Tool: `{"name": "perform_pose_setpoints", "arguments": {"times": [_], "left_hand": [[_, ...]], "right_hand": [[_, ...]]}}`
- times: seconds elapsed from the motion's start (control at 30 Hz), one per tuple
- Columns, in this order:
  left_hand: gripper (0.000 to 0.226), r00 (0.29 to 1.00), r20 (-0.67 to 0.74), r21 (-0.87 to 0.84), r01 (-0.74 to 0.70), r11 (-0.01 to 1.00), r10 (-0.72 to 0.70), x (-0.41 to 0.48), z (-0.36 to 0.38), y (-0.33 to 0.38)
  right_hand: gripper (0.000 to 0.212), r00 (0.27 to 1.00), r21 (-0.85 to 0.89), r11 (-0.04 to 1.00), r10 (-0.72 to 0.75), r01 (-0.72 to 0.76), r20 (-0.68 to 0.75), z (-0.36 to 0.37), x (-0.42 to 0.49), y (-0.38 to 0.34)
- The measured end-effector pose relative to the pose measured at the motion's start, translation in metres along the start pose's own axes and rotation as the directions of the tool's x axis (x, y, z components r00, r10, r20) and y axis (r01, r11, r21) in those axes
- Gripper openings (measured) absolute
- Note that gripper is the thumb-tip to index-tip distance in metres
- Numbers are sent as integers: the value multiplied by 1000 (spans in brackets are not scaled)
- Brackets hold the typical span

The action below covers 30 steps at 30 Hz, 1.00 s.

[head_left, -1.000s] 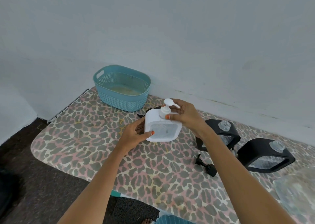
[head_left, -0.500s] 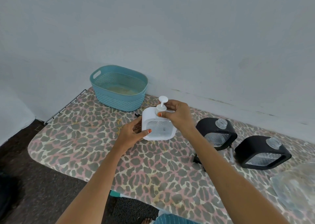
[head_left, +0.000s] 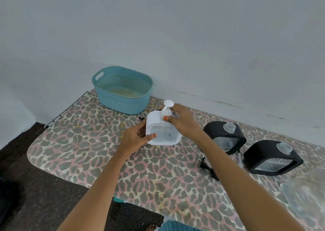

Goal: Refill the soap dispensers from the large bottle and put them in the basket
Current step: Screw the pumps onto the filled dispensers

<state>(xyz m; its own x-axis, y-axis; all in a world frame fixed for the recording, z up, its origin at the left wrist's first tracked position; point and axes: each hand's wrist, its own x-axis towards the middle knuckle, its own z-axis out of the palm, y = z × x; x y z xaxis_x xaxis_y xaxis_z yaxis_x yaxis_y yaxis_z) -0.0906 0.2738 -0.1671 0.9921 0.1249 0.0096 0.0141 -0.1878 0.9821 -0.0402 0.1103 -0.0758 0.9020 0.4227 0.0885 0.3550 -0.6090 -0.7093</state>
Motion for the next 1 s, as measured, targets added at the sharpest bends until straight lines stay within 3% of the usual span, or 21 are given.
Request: {"name": "perform_pose_setpoints", "arguments": {"times": [0.23, 0.5, 0.57, 0.67, 0.7, 0.77, 0.87, 1.0], "left_hand": [[60, 997, -42, 69, -56, 996, 59, -3, 3, 2], [59, 998, -34, 75, -56, 996, 59, -5, 1, 6], [59, 999, -34, 44, -31, 999, 32, -6, -3, 4], [63, 999, -21, -28, 25, 999, -26, -9, -13, 2], [64, 999, -17, -45, 37, 998, -37, -10, -16, 2], [64, 999, -10, -68, 52, 996, -53, -11, -20, 0], [64, 998, 6, -85, 56, 995, -56, -10, -22, -1], [63, 998, 20, -101, 60, 993, -58, -8, -23, -1]], "right_hand": [[35, 972, -2, 1000, -1, 1, -233, 24, -11, -5], [31, 974, 24, 999, 51, -46, -223, 28, -13, -8], [33, 991, 50, 996, 77, -72, -109, 16, -11, -13], [36, 960, 189, 971, 96, -149, 262, -16, -2, -15], [41, 946, 261, 948, 97, -182, 309, -23, 6, -12], [47, 962, 324, 926, 115, -195, 249, -27, 27, -1], [20, 978, 130, 981, 122, -145, 167, -11, 62, 12], [25, 962, -156, 988, 21, 23, 272, 14, 94, 24]]}}
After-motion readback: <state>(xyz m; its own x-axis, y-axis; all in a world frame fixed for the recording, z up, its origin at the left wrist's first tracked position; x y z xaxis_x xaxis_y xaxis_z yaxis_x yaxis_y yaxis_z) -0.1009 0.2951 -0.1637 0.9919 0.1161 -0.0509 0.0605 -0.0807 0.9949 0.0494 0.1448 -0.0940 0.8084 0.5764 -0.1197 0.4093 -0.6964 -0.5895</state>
